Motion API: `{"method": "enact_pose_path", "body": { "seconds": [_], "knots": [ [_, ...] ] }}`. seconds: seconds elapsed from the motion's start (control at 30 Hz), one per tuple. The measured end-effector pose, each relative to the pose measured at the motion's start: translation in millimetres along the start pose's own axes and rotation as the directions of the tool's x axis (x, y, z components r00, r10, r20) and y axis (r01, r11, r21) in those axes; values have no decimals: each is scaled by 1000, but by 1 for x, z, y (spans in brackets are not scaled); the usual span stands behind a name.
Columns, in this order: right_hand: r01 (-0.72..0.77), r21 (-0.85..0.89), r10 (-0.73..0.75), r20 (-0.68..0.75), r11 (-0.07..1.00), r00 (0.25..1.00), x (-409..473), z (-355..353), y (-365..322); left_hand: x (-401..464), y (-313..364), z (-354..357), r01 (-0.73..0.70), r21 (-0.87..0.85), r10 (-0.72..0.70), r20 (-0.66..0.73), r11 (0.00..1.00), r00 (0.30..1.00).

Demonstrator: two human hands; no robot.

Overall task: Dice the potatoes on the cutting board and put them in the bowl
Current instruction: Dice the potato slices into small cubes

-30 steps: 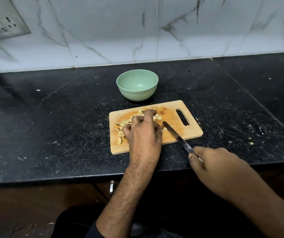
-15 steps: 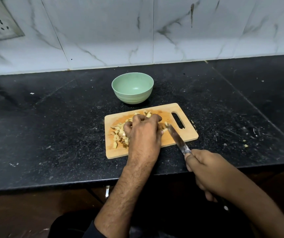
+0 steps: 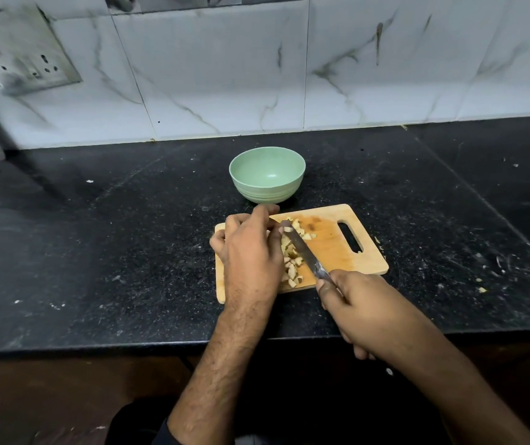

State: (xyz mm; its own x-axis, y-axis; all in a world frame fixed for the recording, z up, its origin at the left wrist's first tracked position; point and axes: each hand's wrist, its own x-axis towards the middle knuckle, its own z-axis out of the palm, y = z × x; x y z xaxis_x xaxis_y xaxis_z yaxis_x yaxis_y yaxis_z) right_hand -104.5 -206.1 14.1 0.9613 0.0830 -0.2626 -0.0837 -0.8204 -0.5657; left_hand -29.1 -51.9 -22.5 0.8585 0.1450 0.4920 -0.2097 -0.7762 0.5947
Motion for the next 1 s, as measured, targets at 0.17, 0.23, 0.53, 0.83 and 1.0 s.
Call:
{"method": "enact_pose_path", "body": {
  "seconds": [0.17,0.23,0.53,0.83,1.0],
  "knots": [
    [9,-240,-44,-143,971,989,4,1,-3,-1,-8,-9,-35,-10,35,15,999,999],
    [23,-227,-50,-113,974,992,2,1,-2,-2,-8,-8,-43,32,42,31,999,999],
    [-33,-230,-12,-192,973,981,-1,-9,8,-3,-1,-6,-57,16,56,31,998,998],
    [-80,-230,-8,-359,970,933,4,-12,18,-9,-2,-4,-178,45,170,146,983,975],
    [-66,-136,4,-409,989,912,8,-14,28,-10,0,-3,-177,41,167,172,983,971]
  ]
}}
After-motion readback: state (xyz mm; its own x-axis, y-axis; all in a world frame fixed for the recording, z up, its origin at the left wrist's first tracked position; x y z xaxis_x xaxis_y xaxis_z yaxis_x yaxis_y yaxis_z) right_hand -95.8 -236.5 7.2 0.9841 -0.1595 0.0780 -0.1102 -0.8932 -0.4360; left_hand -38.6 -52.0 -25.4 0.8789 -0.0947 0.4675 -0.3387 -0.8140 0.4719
